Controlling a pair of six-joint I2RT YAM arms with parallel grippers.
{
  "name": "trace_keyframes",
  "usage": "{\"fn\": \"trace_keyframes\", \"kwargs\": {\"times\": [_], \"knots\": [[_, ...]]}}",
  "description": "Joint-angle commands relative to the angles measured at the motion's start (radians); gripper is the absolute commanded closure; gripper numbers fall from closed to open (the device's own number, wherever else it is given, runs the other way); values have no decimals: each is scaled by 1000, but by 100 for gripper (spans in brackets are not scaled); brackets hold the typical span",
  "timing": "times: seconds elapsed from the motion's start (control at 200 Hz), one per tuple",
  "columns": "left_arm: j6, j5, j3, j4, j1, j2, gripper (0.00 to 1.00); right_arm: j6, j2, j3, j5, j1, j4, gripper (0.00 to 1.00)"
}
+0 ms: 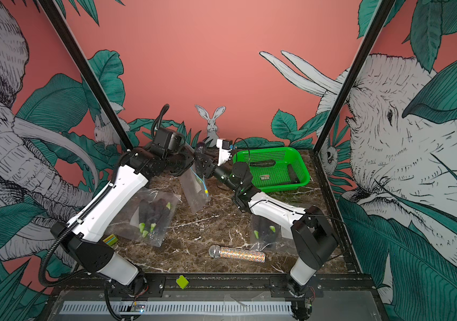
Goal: Place the eggplant in a zip-top bag and seal the zipper
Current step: Place the eggplant in the zipper food storage bag.
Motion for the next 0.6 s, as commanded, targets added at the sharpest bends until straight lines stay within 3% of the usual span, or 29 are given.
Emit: {"fn": "trace_keyframes", "kwargs": {"times": [0.0, 0.35, 0.595], "knots": [[40, 21, -1, 37, 0, -35, 100, -99, -30, 36, -47, 5, -105, 98], [140, 87, 41, 46, 0, 2, 100, -266, -116, 131, -42, 1, -559, 91], [173, 115, 47, 52, -1, -9, 100, -241, -96, 240, -36, -48, -813, 86]]}}
